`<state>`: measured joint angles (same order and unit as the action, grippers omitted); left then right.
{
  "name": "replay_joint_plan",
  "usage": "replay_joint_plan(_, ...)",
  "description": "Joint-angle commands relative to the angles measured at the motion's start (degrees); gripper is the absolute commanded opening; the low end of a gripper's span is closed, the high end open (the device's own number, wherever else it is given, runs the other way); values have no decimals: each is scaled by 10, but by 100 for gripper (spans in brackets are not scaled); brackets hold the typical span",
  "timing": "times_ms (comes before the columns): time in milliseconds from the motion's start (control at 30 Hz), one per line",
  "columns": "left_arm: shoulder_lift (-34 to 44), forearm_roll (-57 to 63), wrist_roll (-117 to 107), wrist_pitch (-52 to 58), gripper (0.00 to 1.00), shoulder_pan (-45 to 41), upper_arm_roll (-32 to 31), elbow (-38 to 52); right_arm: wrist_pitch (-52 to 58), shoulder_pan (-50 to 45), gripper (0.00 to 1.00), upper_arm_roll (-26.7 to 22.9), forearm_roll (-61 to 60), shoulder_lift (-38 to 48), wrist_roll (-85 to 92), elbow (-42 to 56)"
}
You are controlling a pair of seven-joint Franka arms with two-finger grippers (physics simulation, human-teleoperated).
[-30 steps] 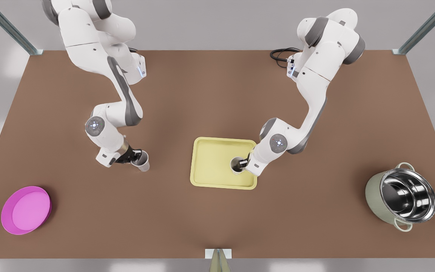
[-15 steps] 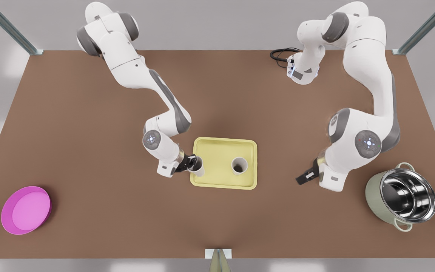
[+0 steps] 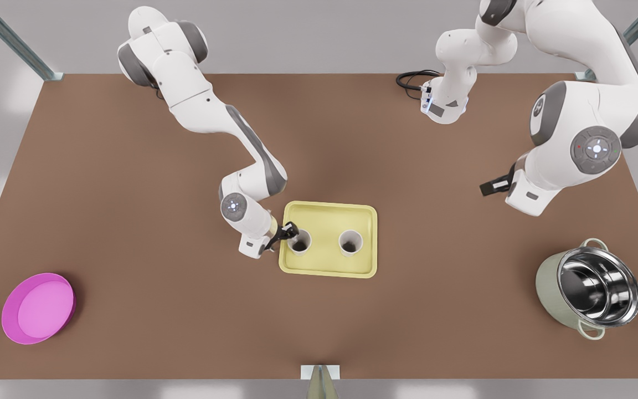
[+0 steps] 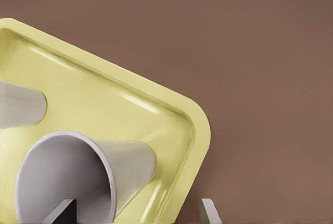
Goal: Use both arms to respectively pick up the white IKEA cups from the middle-left and middle-right positions, then place the white IKEA cups onto the middle-middle tray, ensuring that the cups remain upright and do not tip over
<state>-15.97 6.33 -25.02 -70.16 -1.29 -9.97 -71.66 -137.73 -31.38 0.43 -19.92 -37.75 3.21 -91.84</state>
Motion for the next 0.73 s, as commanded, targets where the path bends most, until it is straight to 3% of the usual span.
replay_joint_plan(0, 1, 1, 155, 25, 100, 1, 0, 0, 16, -2, 100, 0, -19, 17, 32, 0)
replay_joint_plan(67, 1, 0, 155, 26, 100, 2, 0, 0, 76, -4, 100, 0, -19, 60, 34, -5)
replay_joint_plan(167, 1, 0, 155, 25, 100, 1, 0, 0, 355, 67, 100, -13, -7, 103, 27, 8)
replay_joint_plan(200, 1, 0, 155, 25, 100, 2, 0, 0, 440, 95, 100, -46, 43, 87, 7, 20)
replay_joint_plan(267, 1, 0, 156, 25, 100, 2, 0, 0, 606, 127, 100, -131, 152, 13, -5, 195)
replay_joint_plan(300, 1, 0, 155, 25, 100, 2, 0, 0, 606, 127, 100, -184, 152, 33, 7, 217)
replay_joint_plan(367, 1, 0, 155, 25, 100, 2, 0, 0, 606, 170, 100, -181, 170, 101, 17, 210)
replay_joint_plan(467, 1, 0, 155, 25, 100, 2, 0, 0, 601, 202, 100, -112, 247, 247, -7, 134)
replay_joint_plan(533, 1, 0, 155, 25, 100, 1, 0, 0, 587, 212, 100, -111, 245, 294, -11, 92)
replay_joint_plan(700, 1, 2, 156, 25, 100, 1, 0, 0, 573, 230, 100, -94, 242, 319, -11, 61)
